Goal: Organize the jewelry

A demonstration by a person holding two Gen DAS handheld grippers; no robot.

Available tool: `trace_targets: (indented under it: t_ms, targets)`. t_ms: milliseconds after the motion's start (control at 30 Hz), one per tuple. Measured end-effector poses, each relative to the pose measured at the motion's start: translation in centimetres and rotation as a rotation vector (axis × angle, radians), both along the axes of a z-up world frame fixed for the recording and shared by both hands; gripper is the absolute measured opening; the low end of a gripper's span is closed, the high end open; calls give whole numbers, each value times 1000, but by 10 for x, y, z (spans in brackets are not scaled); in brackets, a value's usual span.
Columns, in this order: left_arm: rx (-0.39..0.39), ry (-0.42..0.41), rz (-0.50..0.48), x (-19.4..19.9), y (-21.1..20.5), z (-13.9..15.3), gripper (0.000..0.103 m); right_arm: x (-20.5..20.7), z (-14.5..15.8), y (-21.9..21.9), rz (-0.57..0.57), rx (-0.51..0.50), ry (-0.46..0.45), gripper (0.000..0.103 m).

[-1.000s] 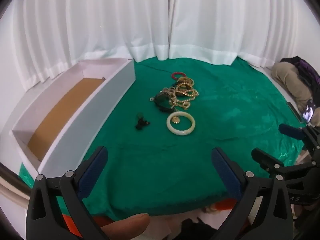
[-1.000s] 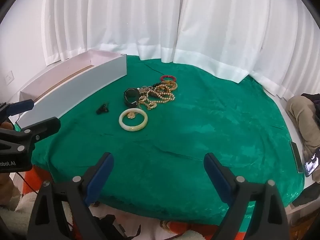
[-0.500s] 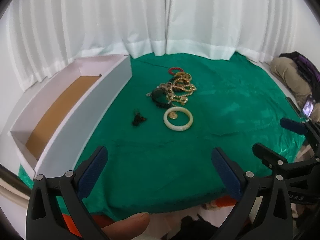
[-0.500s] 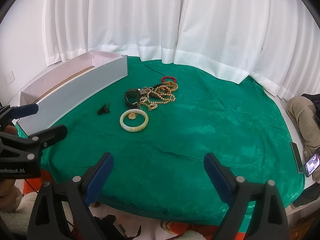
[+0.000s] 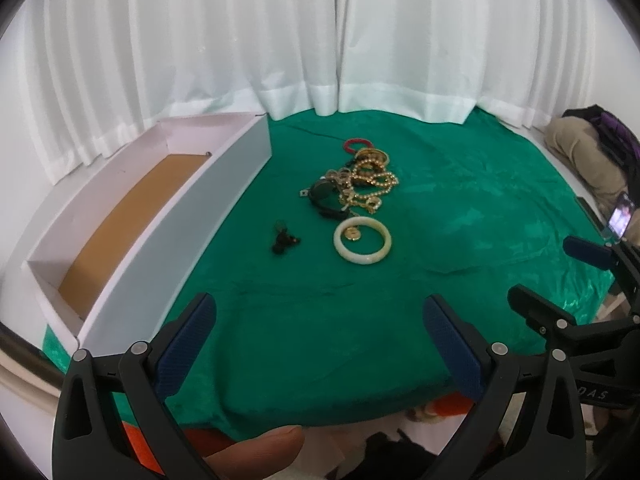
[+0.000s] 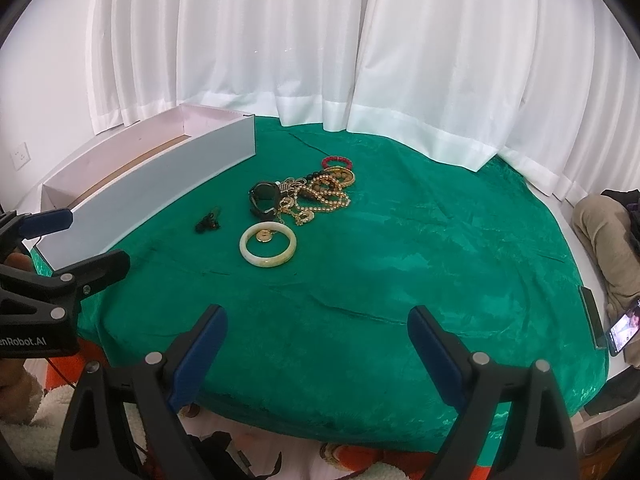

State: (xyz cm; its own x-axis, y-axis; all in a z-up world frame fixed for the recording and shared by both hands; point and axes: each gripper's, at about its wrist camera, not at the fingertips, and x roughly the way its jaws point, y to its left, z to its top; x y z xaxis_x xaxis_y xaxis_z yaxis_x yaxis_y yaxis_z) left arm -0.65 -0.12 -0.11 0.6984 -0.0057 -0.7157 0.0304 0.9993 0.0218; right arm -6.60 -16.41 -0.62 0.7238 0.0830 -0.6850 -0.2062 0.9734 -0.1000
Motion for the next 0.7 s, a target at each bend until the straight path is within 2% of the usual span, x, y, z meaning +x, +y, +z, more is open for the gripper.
trace_targets:
  t_ms: [700]
  targets:
    - [-5,31,-13,1,-2,-8,102,2,-5,-2,-12,-10,10,94]
